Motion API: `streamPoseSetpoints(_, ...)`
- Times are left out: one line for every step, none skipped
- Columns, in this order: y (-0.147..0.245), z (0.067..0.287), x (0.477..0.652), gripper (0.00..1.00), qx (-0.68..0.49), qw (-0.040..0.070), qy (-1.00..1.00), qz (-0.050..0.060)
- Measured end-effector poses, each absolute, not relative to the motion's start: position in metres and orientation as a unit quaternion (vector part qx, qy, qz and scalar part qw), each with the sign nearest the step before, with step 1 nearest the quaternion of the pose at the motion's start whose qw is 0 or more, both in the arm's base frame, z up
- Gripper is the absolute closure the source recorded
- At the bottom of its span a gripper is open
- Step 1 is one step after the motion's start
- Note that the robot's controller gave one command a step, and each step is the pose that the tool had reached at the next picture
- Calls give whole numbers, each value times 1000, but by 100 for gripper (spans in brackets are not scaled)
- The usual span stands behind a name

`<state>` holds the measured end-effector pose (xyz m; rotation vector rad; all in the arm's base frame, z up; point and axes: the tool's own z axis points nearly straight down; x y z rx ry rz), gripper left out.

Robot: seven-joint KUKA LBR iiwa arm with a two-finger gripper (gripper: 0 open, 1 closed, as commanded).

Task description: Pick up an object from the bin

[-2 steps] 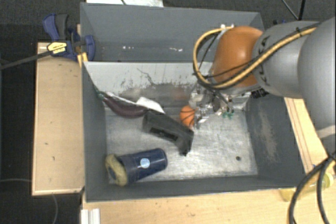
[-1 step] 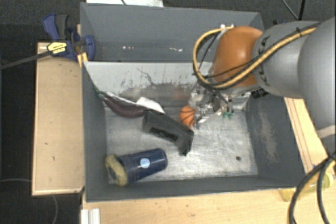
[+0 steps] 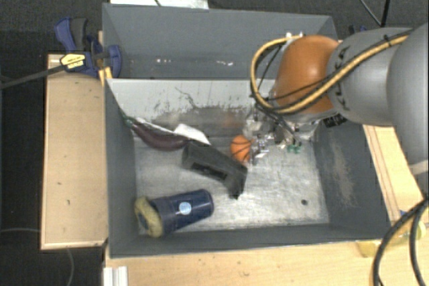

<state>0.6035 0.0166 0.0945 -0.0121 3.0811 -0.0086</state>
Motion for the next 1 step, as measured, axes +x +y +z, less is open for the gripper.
streamPoseSetpoints(17,94,603,100,-5,30,1000,-3)
